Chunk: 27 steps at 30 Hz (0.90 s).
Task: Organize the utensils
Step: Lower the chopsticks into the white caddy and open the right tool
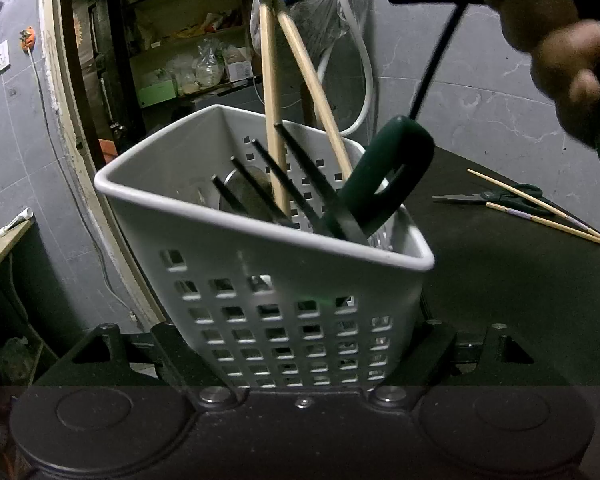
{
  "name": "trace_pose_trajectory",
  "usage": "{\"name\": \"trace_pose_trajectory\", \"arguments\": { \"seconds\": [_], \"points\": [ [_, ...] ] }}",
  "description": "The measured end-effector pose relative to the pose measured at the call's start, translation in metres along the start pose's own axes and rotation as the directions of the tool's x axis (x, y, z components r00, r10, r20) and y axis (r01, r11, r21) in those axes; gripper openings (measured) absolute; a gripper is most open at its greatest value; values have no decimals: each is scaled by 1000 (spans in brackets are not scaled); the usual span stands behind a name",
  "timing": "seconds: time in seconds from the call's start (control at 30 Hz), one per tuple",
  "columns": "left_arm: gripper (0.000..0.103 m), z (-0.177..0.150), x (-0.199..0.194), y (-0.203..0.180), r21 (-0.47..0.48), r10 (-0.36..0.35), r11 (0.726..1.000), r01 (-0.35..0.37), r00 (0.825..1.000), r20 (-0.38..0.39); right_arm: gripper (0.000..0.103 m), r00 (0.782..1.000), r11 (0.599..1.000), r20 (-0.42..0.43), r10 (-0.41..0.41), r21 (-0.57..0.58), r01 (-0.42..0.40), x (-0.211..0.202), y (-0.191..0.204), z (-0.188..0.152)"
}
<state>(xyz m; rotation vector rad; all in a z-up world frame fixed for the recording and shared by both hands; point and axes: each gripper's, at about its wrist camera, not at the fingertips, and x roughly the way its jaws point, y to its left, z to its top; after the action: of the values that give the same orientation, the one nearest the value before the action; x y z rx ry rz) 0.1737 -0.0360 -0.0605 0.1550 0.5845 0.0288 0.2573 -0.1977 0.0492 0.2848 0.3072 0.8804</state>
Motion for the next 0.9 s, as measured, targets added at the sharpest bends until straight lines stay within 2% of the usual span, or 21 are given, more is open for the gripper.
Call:
{"name": "trace_pose_trajectory", "arguments": {
  "seconds": [0.43, 0.63, 0.8, 0.9],
  "points": [
    [84, 0, 1, 0, 0, -1, 1000, 1, 1000, 0, 15, 997, 998, -76, -22, -58, 17, -14, 6, -31],
    [84, -1, 2, -1, 1, 0, 1000, 0, 1000, 1, 20, 987, 992, -159, -25, -125, 5, -22, 15, -43],
    [84, -1, 5, -3, 2, 1, 1000, -1, 1000, 2, 47, 977, 983, -211, -26, -184, -14, -37, 28, -54],
    [84, -1, 4, -3, 5, 1, 1000, -1, 1000, 3, 55, 976, 984, -214, -37, -178, -1, -47, 28, -55]
  ]
}}
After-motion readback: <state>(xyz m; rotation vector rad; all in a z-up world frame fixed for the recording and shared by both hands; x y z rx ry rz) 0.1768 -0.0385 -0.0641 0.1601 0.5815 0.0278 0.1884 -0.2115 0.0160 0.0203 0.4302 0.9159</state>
